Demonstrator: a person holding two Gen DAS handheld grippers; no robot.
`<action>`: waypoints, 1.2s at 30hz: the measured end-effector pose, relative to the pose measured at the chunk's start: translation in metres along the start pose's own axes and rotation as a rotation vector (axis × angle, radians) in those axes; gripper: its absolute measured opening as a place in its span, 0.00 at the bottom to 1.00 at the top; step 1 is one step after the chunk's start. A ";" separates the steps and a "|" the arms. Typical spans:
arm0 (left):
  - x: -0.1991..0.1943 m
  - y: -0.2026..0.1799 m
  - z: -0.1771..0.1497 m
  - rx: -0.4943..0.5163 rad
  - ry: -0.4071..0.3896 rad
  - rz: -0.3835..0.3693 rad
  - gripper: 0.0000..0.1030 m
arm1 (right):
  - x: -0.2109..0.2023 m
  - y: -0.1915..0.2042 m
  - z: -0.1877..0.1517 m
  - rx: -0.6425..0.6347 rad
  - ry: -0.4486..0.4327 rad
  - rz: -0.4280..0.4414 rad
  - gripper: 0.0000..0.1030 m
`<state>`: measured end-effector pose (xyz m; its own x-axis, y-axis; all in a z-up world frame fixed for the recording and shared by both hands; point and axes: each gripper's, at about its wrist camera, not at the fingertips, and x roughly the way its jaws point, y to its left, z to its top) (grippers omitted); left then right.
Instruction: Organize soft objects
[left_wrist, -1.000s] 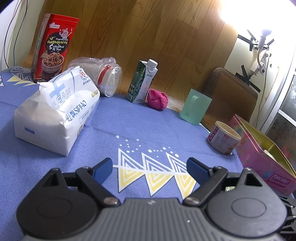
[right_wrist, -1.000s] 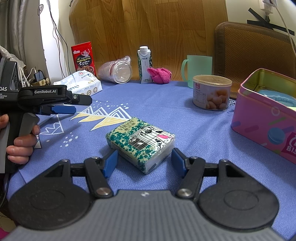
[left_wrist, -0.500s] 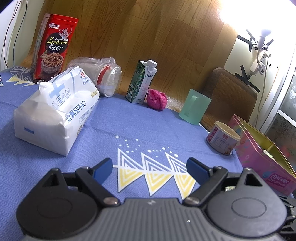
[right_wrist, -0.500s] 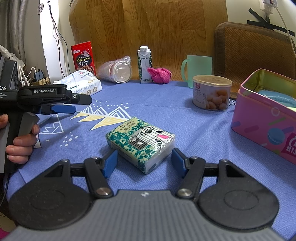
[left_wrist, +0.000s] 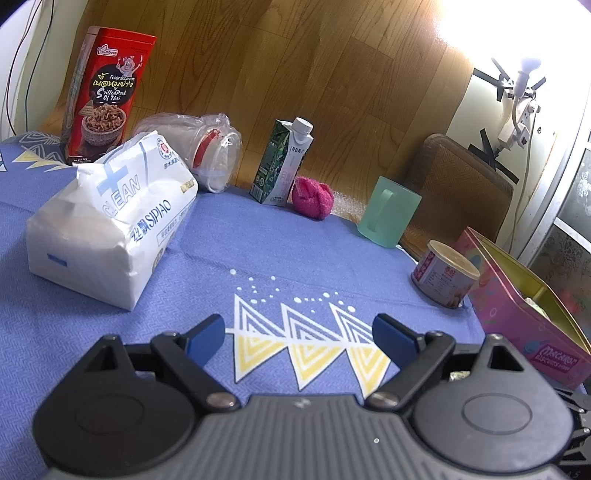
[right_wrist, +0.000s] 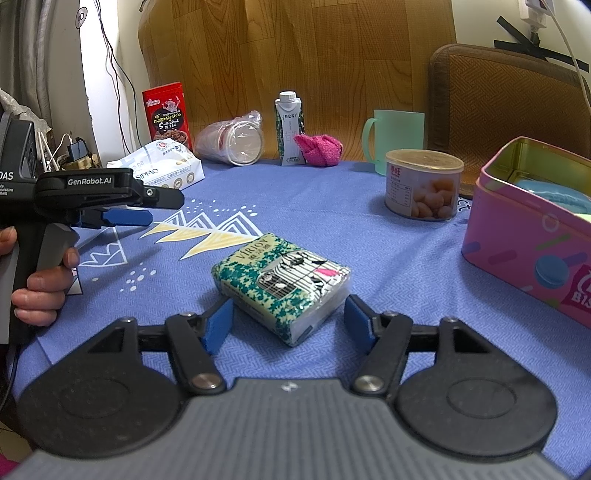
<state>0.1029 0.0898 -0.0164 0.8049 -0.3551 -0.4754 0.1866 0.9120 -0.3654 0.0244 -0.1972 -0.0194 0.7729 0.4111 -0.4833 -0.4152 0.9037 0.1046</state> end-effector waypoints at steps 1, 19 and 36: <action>0.000 -0.001 0.000 0.003 -0.001 0.001 0.88 | 0.000 0.000 0.000 0.000 0.000 0.000 0.67; 0.004 -0.008 -0.001 0.045 0.028 0.011 0.83 | -0.001 -0.001 0.000 0.018 -0.007 -0.017 0.69; 0.015 -0.069 -0.007 0.039 0.217 -0.284 0.67 | -0.002 -0.002 -0.001 0.038 -0.010 -0.016 0.71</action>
<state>0.0979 0.0207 -0.0040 0.5804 -0.6270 -0.5196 0.4106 0.7764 -0.4782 0.0230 -0.1997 -0.0189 0.7841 0.3971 -0.4769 -0.3842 0.9141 0.1294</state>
